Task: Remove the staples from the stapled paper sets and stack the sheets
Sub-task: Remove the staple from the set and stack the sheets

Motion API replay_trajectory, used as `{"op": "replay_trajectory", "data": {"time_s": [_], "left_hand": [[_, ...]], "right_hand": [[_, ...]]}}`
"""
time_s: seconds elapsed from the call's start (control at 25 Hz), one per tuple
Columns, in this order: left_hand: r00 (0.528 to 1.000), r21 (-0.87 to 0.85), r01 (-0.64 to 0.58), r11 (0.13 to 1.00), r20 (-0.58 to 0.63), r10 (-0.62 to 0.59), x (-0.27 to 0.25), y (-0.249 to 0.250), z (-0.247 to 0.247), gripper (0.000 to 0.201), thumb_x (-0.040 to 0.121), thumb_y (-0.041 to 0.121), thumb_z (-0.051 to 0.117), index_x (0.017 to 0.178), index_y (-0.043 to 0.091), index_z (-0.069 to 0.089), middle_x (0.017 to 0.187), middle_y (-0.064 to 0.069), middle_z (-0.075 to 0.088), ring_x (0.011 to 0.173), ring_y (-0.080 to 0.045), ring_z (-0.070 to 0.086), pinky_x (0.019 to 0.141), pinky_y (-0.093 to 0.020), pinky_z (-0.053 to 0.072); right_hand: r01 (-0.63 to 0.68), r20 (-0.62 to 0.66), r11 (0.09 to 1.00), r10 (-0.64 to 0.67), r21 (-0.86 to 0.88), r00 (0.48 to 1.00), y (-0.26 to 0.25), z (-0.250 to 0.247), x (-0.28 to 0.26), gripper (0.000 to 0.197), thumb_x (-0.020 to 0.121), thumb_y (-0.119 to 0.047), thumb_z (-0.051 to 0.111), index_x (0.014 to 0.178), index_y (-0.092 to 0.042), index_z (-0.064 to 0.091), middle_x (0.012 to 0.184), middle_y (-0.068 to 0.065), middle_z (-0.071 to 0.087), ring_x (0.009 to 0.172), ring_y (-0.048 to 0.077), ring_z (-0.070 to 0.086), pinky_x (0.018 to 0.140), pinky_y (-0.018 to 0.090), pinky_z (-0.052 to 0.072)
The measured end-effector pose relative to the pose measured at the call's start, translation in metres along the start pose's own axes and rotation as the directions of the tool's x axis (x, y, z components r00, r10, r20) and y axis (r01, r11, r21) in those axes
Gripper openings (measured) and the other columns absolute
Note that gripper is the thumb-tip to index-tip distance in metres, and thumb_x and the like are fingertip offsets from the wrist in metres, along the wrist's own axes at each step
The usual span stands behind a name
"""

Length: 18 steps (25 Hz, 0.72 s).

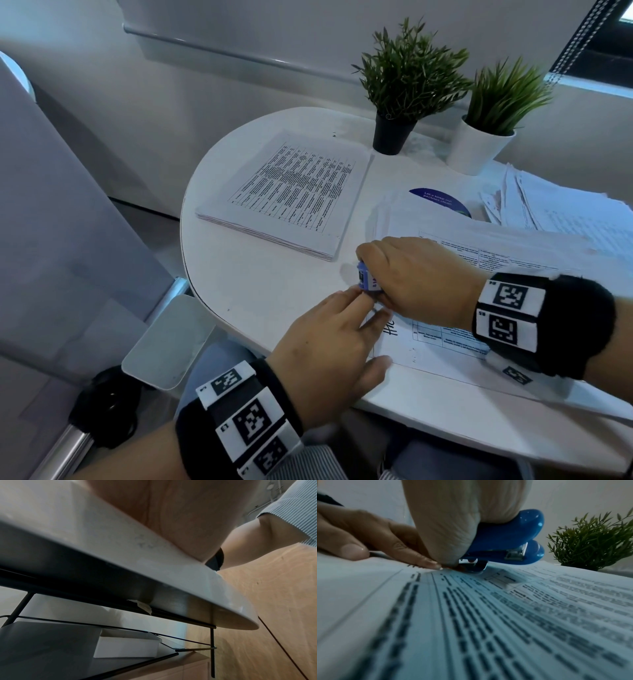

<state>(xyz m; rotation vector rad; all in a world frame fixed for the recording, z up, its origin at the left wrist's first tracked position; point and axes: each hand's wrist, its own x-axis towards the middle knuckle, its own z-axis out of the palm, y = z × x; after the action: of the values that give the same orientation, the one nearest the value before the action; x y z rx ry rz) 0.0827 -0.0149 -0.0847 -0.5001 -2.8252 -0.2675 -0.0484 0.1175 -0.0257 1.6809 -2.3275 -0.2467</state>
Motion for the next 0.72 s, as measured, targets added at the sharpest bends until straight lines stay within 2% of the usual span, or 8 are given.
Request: {"op": "replay_trajectory", "data": {"time_s": [0.16, 0.36, 0.48, 0.56, 0.6, 0.68, 0.72], "left_hand": [[1.000, -0.010, 0.011, 1.000, 0.021, -0.011, 0.001, 0.000, 0.000, 0.059, 0.089, 0.050, 0.045, 0.134, 0.014, 0.056, 0.130, -0.002, 0.055, 0.120, -0.023, 0.051, 0.101, -0.033, 0.045], [0.999, -0.006, 0.017, 1.000, 0.038, -0.017, 0.001, 0.000, -0.001, 0.059, 0.090, 0.050, 0.043, 0.135, 0.014, 0.055, 0.132, -0.002, 0.054, 0.122, -0.023, 0.050, 0.102, -0.035, 0.045], [0.999, -0.010, 0.019, 1.000, 0.040, -0.019, 0.001, 0.000, 0.000, 0.059, 0.091, 0.050, 0.042, 0.136, 0.014, 0.055, 0.132, -0.002, 0.054, 0.123, -0.023, 0.049, 0.103, -0.036, 0.045], [1.000, -0.003, 0.009, 1.000, 0.020, -0.009, 0.001, 0.000, 0.001, 0.058, 0.090, 0.050, 0.044, 0.134, 0.013, 0.056, 0.131, -0.003, 0.055, 0.123, -0.024, 0.050, 0.102, -0.036, 0.046], [1.000, 0.004, 0.002, 1.000, 0.005, -0.002, 0.000, 0.000, 0.001, 0.057, 0.089, 0.049, 0.045, 0.132, 0.013, 0.058, 0.128, -0.003, 0.056, 0.122, -0.024, 0.051, 0.102, -0.035, 0.046], [1.000, 0.026, -0.008, 1.000, -0.020, 0.008, -0.001, 0.001, 0.001, 0.056, 0.088, 0.049, 0.047, 0.129, 0.013, 0.060, 0.123, -0.004, 0.058, 0.119, -0.024, 0.053, 0.101, -0.033, 0.046], [1.000, 0.038, -0.008, 0.999, -0.029, 0.009, -0.001, 0.000, 0.001, 0.056, 0.088, 0.050, 0.048, 0.128, 0.014, 0.061, 0.122, -0.004, 0.059, 0.118, -0.023, 0.054, 0.101, -0.033, 0.046]], "right_hand": [[0.116, -0.051, 0.993, -0.117, -0.019, 0.992, 0.002, 0.006, -0.002, 0.021, 0.091, -0.024, 0.051, 0.093, -0.006, 0.059, 0.073, 0.006, 0.060, 0.057, 0.025, 0.055, 0.050, 0.035, 0.048], [0.179, -0.069, 0.982, -0.183, -0.060, 0.981, 0.002, 0.003, -0.003, 0.028, 0.093, -0.019, 0.034, 0.091, -0.006, 0.059, 0.071, 0.006, 0.059, 0.057, 0.024, 0.053, 0.052, 0.035, 0.047], [0.185, -0.030, 0.981, -0.187, -0.064, 0.982, 0.003, 0.002, -0.002, 0.025, 0.093, -0.020, 0.037, 0.093, -0.007, 0.058, 0.073, 0.006, 0.059, 0.058, 0.023, 0.054, 0.053, 0.035, 0.048], [0.069, 0.080, 0.997, -0.072, 0.043, 0.994, 0.002, -0.003, 0.004, 0.019, 0.095, -0.029, 0.045, 0.100, -0.011, 0.051, 0.077, 0.002, 0.060, 0.062, 0.022, 0.056, 0.056, 0.035, 0.049], [-0.070, 0.189, 0.989, 0.045, 0.128, 0.981, 0.003, -0.007, 0.008, 0.025, 0.095, -0.037, 0.048, 0.105, -0.014, 0.046, 0.081, -0.001, 0.059, 0.066, 0.021, 0.057, 0.059, 0.034, 0.049], [-0.364, 0.423, 0.889, 0.226, 0.279, 0.877, 0.007, -0.011, 0.017, 0.034, 0.091, -0.043, 0.054, 0.107, -0.016, 0.041, 0.085, -0.002, 0.059, 0.072, 0.018, 0.058, 0.062, 0.033, 0.048], [-0.431, 0.490, 0.851, 0.250, 0.299, 0.835, 0.009, -0.013, 0.023, 0.032, 0.090, -0.040, 0.057, 0.104, -0.015, 0.043, 0.086, -0.001, 0.059, 0.073, 0.017, 0.058, 0.062, 0.032, 0.047]]}}
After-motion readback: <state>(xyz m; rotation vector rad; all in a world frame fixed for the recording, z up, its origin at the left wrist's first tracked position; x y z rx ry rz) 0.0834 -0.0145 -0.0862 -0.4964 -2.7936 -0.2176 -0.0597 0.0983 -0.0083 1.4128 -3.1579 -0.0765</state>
